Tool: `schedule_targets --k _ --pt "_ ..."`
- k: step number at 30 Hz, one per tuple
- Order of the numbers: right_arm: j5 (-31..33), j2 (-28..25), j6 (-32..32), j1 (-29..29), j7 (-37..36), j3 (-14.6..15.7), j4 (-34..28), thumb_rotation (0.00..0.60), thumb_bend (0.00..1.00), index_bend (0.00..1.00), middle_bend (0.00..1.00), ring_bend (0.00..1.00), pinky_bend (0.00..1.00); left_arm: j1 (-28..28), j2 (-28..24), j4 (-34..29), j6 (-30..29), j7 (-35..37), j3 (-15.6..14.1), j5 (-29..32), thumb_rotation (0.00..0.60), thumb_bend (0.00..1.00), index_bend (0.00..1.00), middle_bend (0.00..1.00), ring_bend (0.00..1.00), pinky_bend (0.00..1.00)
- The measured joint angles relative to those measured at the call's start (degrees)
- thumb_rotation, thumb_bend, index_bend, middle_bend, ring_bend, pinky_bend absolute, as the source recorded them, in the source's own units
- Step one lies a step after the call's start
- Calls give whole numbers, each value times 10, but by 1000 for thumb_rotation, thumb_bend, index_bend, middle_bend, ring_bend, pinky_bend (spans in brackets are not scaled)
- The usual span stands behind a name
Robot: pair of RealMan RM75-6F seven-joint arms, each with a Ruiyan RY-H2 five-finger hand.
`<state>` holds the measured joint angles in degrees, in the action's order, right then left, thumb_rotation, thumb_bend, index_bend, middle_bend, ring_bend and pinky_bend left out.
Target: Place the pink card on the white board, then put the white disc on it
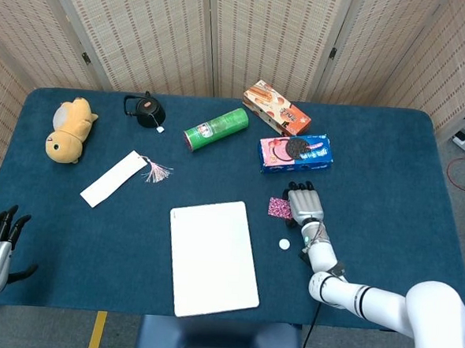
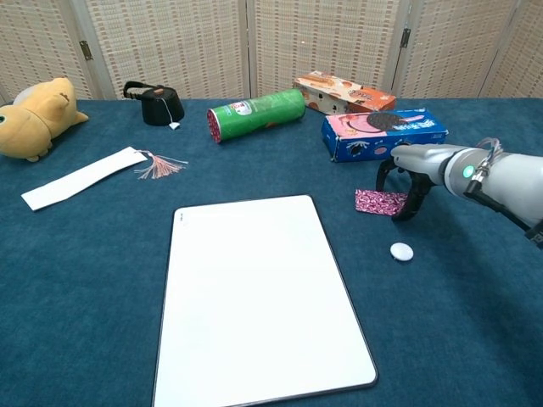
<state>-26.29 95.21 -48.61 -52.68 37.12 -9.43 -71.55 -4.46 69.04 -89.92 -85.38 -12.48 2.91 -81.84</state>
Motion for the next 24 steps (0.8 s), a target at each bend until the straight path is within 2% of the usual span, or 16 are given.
schedule_targets --k 15,24 --pt "-25 4 -15 8 -15 -5 -3 600 297 356 165 120 30 2 0 1 0 3 -1 -1 600 132 165 53 82 0" --pt "-54 -28 -30 15 -21 -8 -67 600 297 356 165 120 29 2 -3 -7 0 -3 -1 0 600 131 165 53 82 0"
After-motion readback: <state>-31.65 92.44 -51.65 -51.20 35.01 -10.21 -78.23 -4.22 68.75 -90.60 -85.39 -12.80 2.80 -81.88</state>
